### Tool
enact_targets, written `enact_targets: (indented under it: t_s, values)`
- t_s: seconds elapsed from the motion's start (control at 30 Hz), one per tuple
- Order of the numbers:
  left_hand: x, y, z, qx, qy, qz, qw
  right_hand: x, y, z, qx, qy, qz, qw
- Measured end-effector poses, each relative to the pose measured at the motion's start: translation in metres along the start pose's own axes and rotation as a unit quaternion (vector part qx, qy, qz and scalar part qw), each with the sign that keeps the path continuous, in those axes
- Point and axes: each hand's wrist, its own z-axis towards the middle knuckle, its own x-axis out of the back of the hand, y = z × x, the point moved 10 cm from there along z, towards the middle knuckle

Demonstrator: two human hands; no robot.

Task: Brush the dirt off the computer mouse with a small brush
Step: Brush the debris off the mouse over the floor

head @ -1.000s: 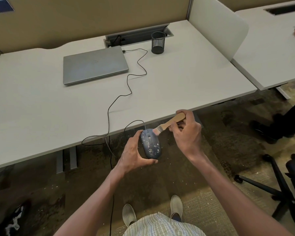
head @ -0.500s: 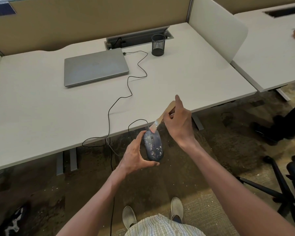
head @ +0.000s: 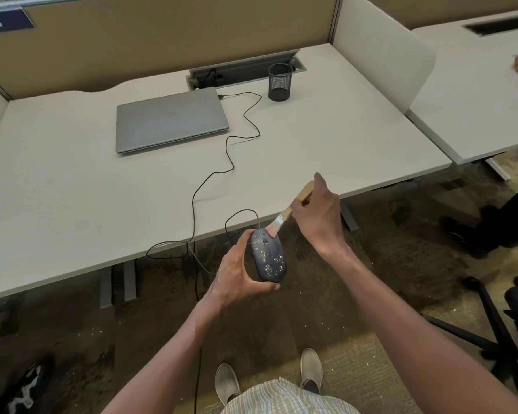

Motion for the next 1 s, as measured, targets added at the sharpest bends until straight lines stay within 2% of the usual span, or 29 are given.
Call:
enact_targets:
  t_s: [0.1,0.2,0.43,0.63,0.87,1.0]
  values:
    - [0.001,-0.003,-0.002,0.003,0.002,0.005,1.0,0.01,0.012,-0.007,-0.009,0.028,0.013,0.999]
    - [0.001,-0.005,-0.003,0.005,0.001,0.006,1.0,0.017,0.008,-0.011,0.038,0.042,0.037,0.998]
    - [0.004,-0.004,0.001,0.016,0.006,0.011,1.0,0.012,0.009,-0.02,0.091,-0.029,0.107,0.99]
    - [0.008,-0.006,0.004,0.015,0.009,0.013,1.0,0.012,0.022,-0.026,0.102,-0.099,0.093,0.986]
    - [0.006,0.0,0.006,0.008,0.008,0.013,1.0,0.025,0.018,-0.018,0.113,-0.054,0.132,0.983]
    - [0.006,0.004,0.008,0.009,0.009,0.012,1.0,0.016,0.01,-0.023,0.135,-0.078,0.1,0.983]
